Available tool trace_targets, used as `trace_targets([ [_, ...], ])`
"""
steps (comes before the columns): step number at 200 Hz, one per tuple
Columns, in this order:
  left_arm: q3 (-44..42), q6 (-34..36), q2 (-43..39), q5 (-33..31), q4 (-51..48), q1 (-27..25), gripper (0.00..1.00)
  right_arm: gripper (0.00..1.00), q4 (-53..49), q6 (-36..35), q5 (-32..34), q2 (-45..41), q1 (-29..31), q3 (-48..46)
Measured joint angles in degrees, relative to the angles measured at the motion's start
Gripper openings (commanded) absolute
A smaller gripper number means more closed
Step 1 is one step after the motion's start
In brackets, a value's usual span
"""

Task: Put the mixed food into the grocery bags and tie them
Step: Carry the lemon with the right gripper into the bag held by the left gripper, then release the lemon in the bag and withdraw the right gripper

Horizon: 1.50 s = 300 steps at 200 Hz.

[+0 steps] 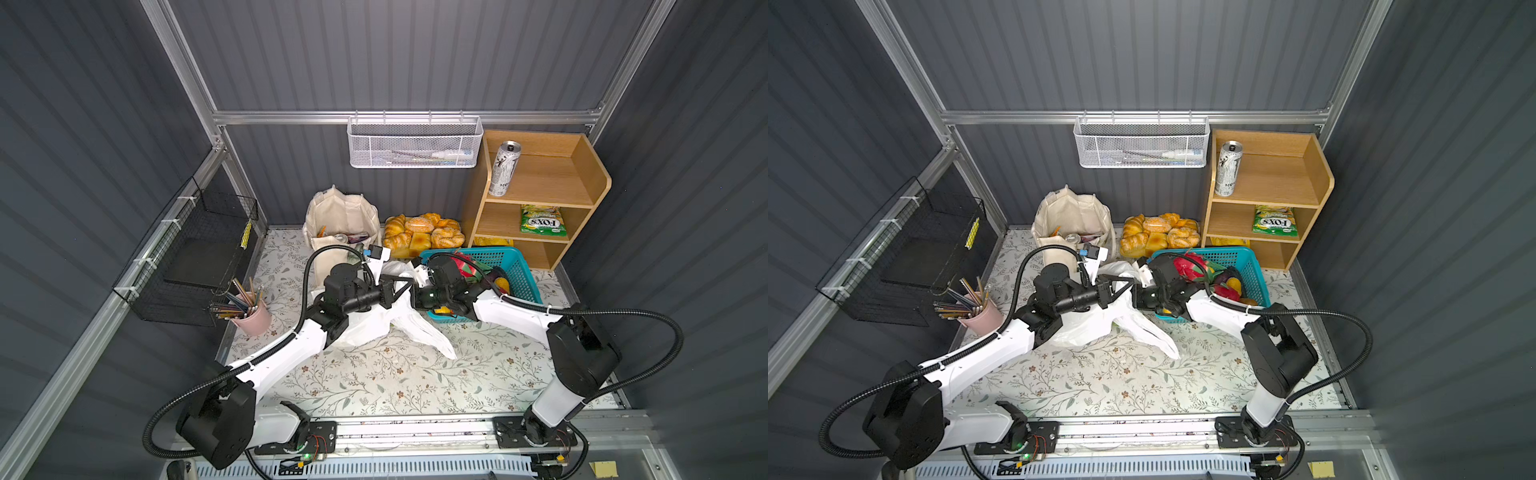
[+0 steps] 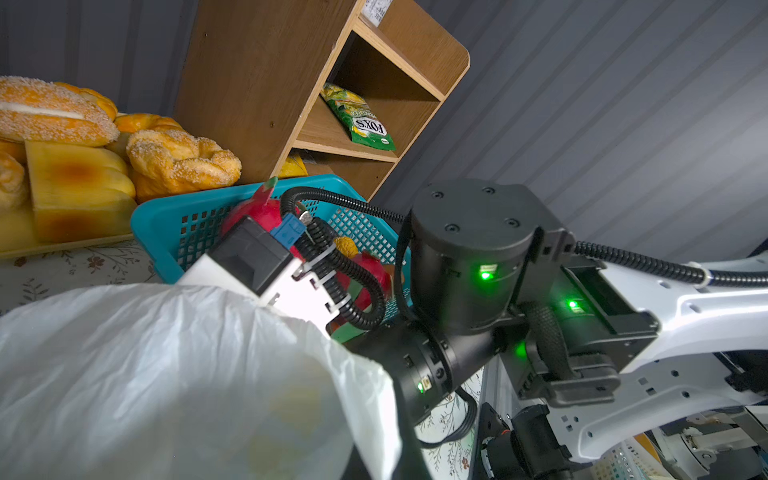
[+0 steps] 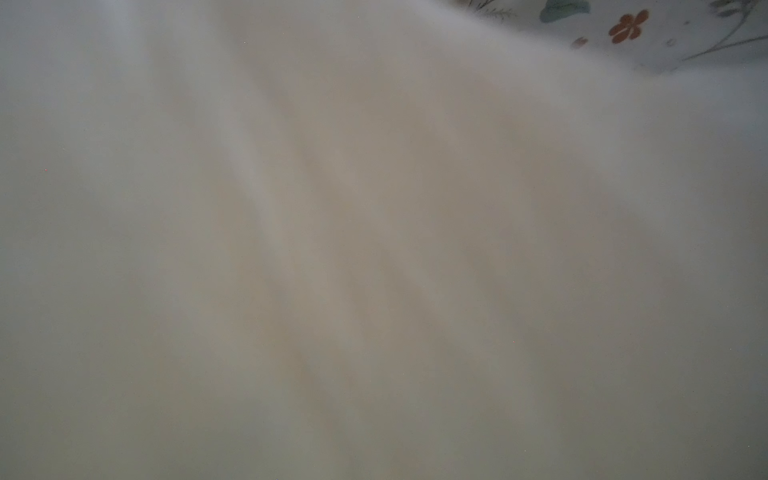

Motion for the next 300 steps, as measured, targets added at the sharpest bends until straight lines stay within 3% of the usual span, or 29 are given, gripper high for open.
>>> trace_targets([
  [54, -0.7, -0.2, -4.0, -6.6, -0.2, 0.0, 0.00, 0.82, -6.0, -2.8, 0.3, -7.0, -1.9, -0.2],
  [160, -4.4, 0.0, -3.9, -10.7, -0.3, 0.0, 0.00, 0.83, -23.0, -7.5, 1.7, -24.8, -8.7, -1.2],
  [259, -4.5, -0.2, -3.3, -10.3, 0.5, 0.0, 0.00, 0.83, -28.0, -10.1, 5.0, -24.7, -12.3, -3.0],
  [300, -4.5, -0.2, -3.3, -9.9, 0.5, 0.0, 0.00, 0.75, -27.1, -10.7, 3.4, -21.1, -12.3, -4.9],
])
